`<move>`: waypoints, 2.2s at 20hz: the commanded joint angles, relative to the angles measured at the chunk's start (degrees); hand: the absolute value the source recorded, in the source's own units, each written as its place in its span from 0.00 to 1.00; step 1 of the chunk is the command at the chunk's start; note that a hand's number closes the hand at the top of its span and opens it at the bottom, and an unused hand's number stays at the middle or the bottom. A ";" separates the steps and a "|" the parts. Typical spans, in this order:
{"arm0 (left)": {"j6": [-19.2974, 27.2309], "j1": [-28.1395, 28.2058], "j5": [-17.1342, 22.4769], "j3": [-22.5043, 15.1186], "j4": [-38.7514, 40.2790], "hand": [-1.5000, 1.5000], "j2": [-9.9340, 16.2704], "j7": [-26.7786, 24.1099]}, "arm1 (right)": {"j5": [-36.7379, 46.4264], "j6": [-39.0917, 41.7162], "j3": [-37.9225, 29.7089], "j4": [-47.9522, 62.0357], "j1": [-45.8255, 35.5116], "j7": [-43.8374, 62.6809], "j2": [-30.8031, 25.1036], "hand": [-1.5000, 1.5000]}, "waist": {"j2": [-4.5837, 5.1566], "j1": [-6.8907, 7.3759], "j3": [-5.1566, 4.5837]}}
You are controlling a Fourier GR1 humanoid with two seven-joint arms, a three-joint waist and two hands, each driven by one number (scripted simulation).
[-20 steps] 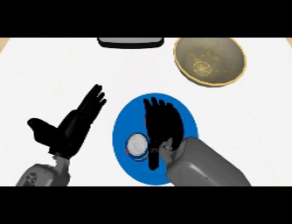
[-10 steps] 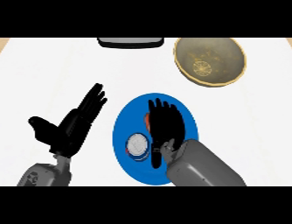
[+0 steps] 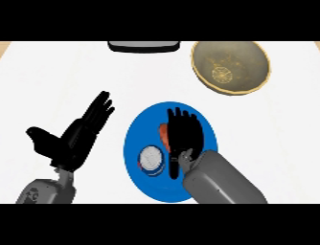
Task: Pick the sweet potato from the plate and place it in the bowl
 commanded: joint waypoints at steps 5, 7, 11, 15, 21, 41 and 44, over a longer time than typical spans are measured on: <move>-0.86 0.07 -2.26 0.29 -2.11 0.50 -1.71 2.09 | 0.71 -8.87 6.82 0.26 2.71 0.94 0.64 1.00 | -0.01 0.11 0.01; -3.10 4.21 -2.17 1.64 -0.01 0.50 -1.39 -2.78 | -0.03 -6.03 3.44 3.25 -1.34 -2.46 0.64 1.00 | 0.03 0.24 0.00; -1.03 -0.65 -3.33 2.22 -0.32 0.50 -3.77 1.90 | 2.64 -5.70 0.18 7.77 -3.19 -8.37 0.64 1.00 | 0.04 0.08 0.00; -1.54 -0.06 -4.77 1.93 -1.00 0.50 -4.44 2.30 | 6.09 -5.55 -1.64 8.19 -0.36 -13.36 0.28 1.00 | 0.02 -0.08 0.01; -2.44 0.71 -5.64 2.95 0.22 0.50 -5.07 0.99 | 4.04 -9.47 8.46 6.62 -3.18 -3.31 0.65 1.00 | 0.05 0.32 0.00; -3.13 -0.70 -4.57 5.64 -0.79 0.50 -5.32 3.42 | 11.71 5.21 -0.92 -40.20 3.11 -10.31 -12.17 1.00 | -0.24 -0.96 -0.02; -2.79 0.63 -5.84 3.41 -3.47 0.50 -5.98 4.92 | 13.76 7.23 -2.21 -43.65 1.20 -7.10 -9.97 1.00 | -0.20 -0.53 -0.01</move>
